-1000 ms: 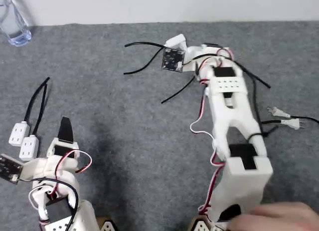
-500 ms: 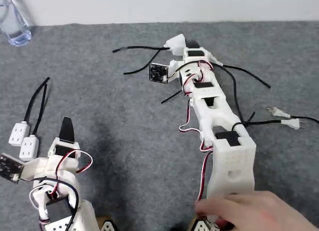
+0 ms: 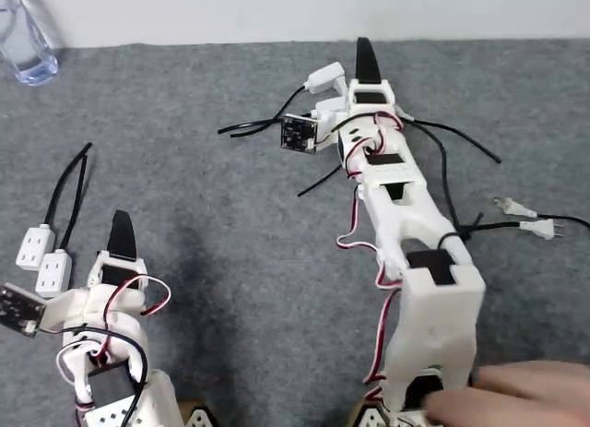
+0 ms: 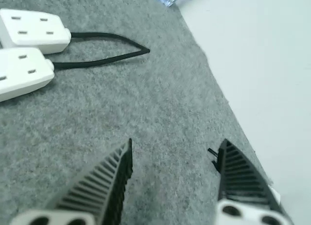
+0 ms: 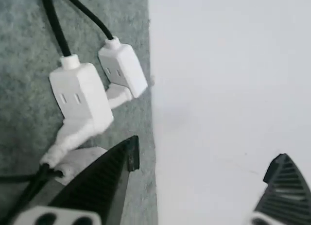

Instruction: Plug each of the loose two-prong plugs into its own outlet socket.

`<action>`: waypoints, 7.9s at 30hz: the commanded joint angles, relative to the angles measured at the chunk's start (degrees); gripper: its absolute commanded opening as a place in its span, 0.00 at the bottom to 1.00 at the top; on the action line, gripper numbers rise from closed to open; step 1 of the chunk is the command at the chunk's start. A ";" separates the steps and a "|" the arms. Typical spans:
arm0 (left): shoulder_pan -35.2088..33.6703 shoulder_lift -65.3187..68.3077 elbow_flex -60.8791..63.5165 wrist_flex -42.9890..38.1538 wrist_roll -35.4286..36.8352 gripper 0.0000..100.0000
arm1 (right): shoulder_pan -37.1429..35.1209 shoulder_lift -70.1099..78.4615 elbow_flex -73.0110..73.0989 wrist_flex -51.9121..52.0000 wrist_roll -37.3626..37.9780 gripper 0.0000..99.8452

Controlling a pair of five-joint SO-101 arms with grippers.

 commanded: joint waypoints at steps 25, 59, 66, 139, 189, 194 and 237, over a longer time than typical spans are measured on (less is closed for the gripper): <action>-0.88 -0.62 -0.57 3.78 -31.12 0.27 | 24.92 -49.36 17.67 57.80 -43.78 0.37; -20.04 -0.18 -21.67 15.30 -74.81 0.23 | 7.87 -53.67 59.16 50.51 -52.84 0.37; -19.52 -0.18 -44.88 23.74 -70.95 0.23 | 7.78 -53.58 59.16 50.51 -52.57 0.37; -21.10 112.09 -70.55 6.33 -92.92 0.23 | 7.78 -53.49 59.60 49.71 -52.48 0.37; 23.91 115.34 -94.37 45.36 -103.74 0.01 | 23.60 -54.20 56.79 42.24 -62.68 0.37; 37.19 115.34 -94.20 43.96 -100.57 0.01 | 25.54 -54.20 56.53 41.80 -63.12 0.37; 52.84 115.52 -84.44 23.82 -108.22 0.28 | 32.40 -58.07 56.00 40.75 -70.33 0.37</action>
